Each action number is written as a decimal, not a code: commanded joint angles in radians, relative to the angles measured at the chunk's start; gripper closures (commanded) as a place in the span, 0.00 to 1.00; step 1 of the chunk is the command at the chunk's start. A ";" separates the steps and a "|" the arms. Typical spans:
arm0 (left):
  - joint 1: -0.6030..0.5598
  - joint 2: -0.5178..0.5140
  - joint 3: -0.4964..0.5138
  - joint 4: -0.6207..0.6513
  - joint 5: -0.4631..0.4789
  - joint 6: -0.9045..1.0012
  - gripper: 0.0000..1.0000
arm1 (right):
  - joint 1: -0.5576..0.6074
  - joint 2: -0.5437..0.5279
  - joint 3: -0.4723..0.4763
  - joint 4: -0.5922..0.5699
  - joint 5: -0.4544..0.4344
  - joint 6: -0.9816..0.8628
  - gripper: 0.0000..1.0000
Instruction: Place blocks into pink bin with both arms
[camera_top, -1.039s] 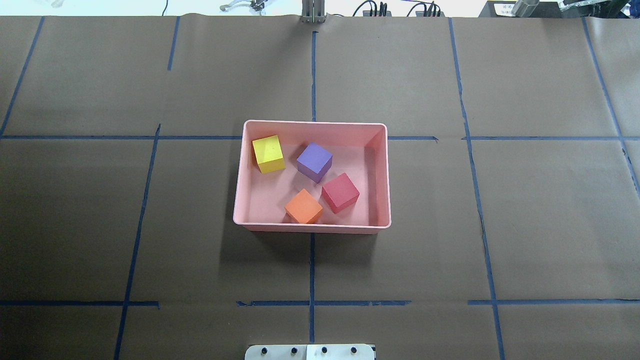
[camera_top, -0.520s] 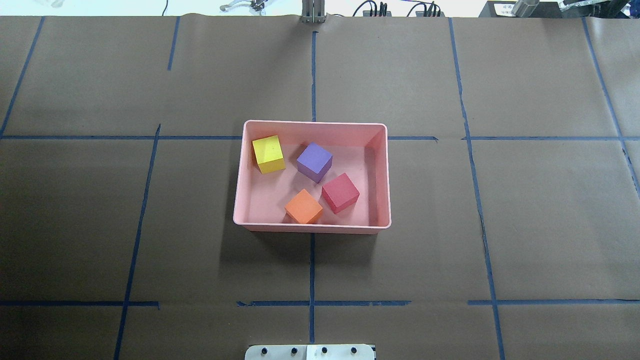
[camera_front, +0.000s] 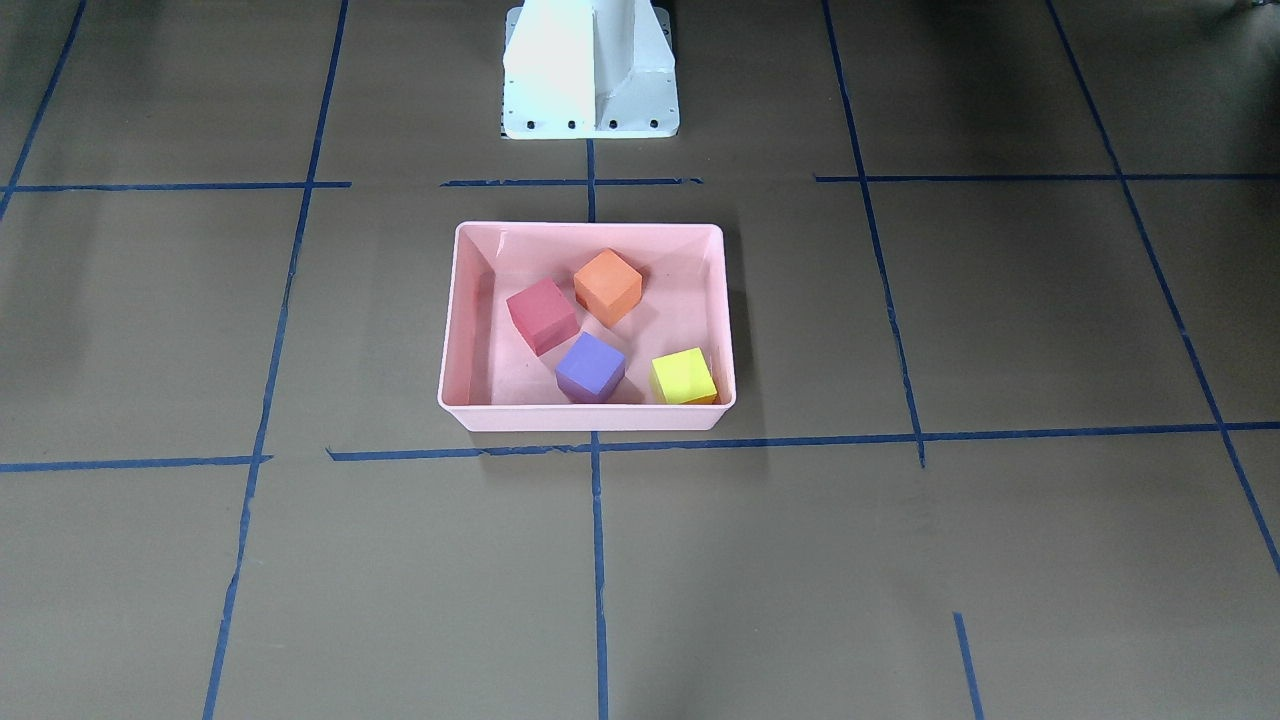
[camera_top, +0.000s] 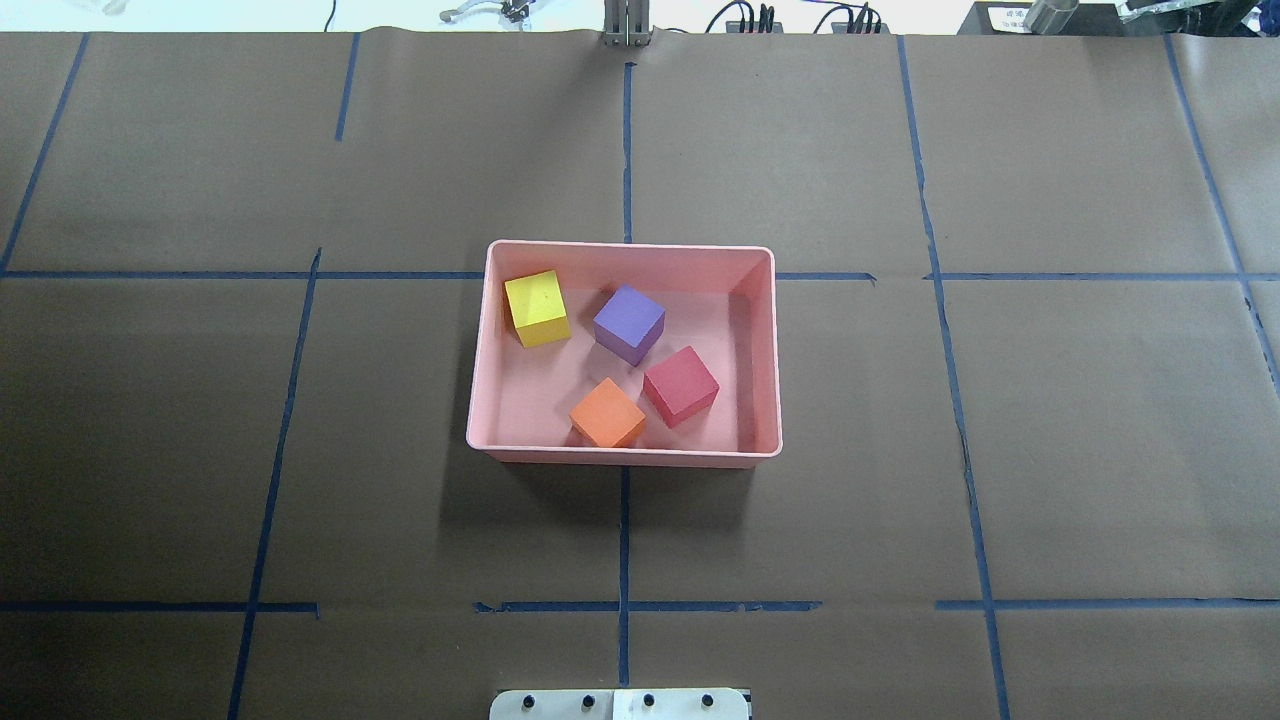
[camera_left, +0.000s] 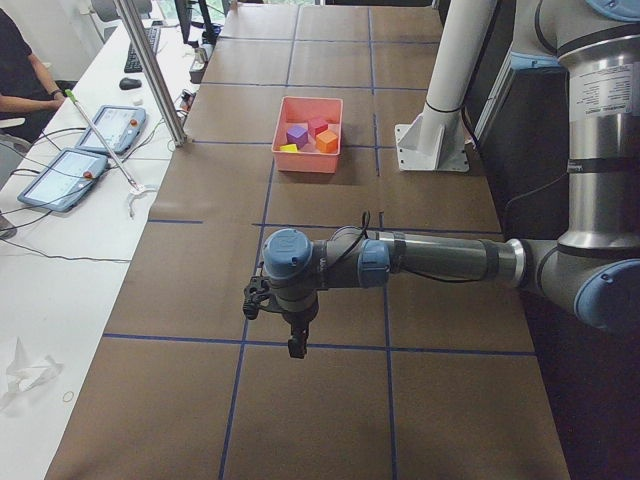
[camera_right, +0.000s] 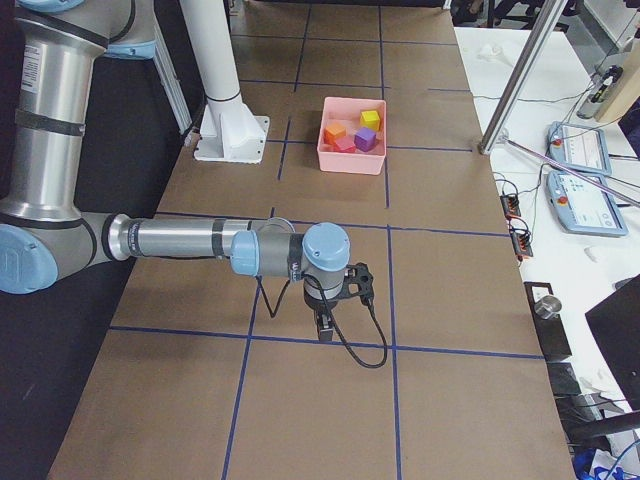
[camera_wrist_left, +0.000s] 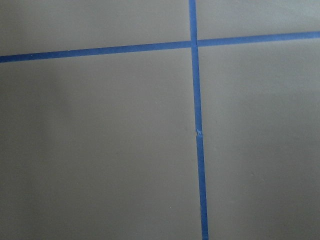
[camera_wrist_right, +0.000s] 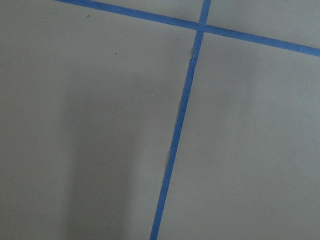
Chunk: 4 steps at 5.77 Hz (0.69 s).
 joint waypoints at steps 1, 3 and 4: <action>0.001 0.013 0.007 -0.002 -0.134 -0.009 0.00 | -0.001 0.002 0.001 0.002 -0.001 -0.003 0.00; 0.001 0.025 0.014 -0.008 -0.122 -0.003 0.00 | -0.001 0.003 0.004 0.000 0.004 -0.002 0.00; 0.001 0.023 0.001 -0.008 -0.042 -0.004 0.00 | -0.001 0.003 0.004 0.002 0.004 -0.002 0.00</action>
